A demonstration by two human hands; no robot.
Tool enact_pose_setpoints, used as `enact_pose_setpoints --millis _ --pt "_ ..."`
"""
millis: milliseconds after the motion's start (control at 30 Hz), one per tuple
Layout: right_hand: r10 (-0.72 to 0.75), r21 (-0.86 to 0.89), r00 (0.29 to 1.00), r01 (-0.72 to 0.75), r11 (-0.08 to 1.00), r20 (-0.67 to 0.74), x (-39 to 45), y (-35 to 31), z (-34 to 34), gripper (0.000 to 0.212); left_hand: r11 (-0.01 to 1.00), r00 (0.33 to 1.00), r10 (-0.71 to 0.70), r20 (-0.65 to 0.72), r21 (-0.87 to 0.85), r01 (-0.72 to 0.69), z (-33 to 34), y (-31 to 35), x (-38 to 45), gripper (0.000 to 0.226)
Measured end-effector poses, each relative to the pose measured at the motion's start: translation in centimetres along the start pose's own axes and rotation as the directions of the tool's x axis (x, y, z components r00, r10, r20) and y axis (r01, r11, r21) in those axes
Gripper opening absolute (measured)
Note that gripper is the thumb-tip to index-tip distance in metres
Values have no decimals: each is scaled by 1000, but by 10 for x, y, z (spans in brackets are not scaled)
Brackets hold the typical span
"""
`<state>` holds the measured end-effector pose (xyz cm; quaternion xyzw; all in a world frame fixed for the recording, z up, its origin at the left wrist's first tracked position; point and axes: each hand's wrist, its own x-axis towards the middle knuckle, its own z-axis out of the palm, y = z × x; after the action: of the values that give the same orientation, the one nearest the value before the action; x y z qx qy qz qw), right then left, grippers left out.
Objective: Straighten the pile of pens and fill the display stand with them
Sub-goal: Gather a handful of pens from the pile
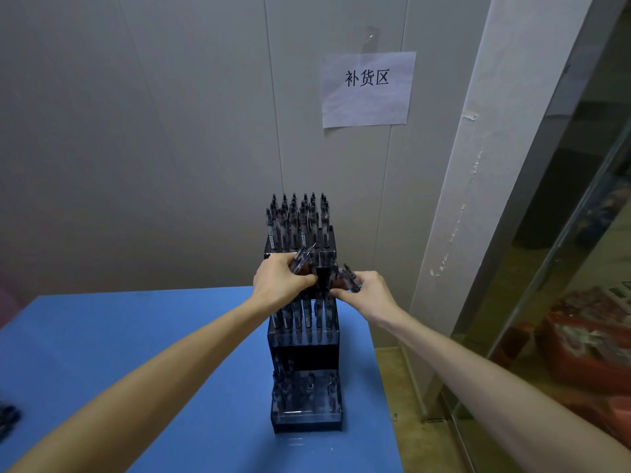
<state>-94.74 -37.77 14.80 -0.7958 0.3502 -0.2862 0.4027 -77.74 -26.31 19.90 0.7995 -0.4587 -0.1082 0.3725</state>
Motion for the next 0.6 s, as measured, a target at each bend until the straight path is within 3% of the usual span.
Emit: enact_pose_setpoints --millis 600 --pt "19 -50 1000 -18 999 6 -4 3 3 21 990 1000 -14 0 -142 14 -8 0 1 31"
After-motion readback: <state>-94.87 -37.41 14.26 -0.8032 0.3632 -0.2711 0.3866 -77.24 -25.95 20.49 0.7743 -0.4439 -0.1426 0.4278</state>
